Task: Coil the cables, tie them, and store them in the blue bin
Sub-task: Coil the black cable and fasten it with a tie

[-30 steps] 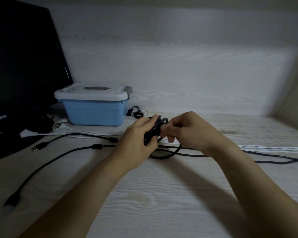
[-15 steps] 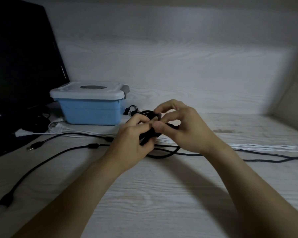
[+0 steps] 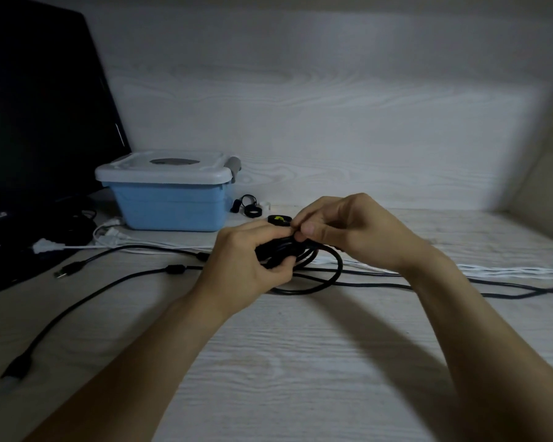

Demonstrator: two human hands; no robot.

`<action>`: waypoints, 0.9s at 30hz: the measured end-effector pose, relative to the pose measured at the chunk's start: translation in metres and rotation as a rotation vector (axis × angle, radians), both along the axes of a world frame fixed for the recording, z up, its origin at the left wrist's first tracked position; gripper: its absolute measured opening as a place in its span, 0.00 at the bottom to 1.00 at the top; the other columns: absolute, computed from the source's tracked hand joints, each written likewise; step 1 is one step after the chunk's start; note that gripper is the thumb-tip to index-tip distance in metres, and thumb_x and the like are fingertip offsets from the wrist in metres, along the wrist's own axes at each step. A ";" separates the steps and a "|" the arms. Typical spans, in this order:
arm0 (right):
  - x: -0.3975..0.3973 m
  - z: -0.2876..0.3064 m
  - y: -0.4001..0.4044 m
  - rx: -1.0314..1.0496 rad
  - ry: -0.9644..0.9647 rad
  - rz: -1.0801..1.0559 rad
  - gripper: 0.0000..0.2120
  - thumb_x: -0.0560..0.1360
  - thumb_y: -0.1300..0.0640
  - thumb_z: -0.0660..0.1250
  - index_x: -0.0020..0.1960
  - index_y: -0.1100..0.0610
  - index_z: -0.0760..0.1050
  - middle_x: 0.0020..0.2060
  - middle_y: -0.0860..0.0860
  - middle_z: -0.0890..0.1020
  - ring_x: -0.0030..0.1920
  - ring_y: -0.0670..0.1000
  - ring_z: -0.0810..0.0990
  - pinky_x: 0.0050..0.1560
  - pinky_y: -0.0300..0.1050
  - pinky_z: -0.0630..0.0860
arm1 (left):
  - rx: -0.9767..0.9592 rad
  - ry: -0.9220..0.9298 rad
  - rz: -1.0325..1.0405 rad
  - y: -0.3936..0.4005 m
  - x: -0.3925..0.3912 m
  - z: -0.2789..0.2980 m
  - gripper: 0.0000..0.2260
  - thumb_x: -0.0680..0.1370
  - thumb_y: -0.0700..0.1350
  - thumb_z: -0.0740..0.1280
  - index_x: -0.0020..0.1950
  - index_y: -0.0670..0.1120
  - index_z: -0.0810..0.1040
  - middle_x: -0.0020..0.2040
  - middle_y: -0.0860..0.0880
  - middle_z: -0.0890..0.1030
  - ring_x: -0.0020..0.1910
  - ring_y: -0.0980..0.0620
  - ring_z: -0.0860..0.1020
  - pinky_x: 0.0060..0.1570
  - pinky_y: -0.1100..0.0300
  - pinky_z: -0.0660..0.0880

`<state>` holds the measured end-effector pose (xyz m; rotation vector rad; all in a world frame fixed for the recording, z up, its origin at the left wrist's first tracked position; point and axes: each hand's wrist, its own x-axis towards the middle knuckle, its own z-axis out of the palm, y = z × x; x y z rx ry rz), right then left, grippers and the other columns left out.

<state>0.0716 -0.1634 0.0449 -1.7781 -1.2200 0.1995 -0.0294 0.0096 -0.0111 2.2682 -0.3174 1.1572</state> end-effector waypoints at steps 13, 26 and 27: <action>0.000 -0.009 0.006 0.138 -0.189 -0.073 0.08 0.69 0.67 0.77 0.44 0.57 0.86 0.43 0.48 0.85 0.45 0.45 0.84 0.53 0.37 0.78 | -0.087 0.022 -0.018 0.002 0.001 -0.002 0.16 0.66 0.35 0.78 0.53 0.43 0.85 0.45 0.53 0.84 0.44 0.59 0.82 0.48 0.67 0.78; -0.011 -0.020 0.024 0.266 -0.002 -0.279 0.11 0.71 0.66 0.75 0.39 0.51 0.82 0.36 0.49 0.86 0.39 0.48 0.85 0.43 0.42 0.81 | -0.171 0.062 -0.048 0.003 0.000 -0.006 0.16 0.68 0.34 0.77 0.54 0.42 0.84 0.47 0.53 0.84 0.46 0.61 0.82 0.49 0.70 0.76; -0.012 -0.021 0.026 0.258 -0.019 -0.294 0.11 0.72 0.66 0.75 0.40 0.51 0.82 0.37 0.49 0.86 0.40 0.48 0.86 0.45 0.42 0.82 | -0.245 0.090 -0.055 0.002 -0.001 -0.006 0.16 0.67 0.33 0.77 0.53 0.43 0.84 0.47 0.54 0.84 0.46 0.61 0.82 0.49 0.69 0.77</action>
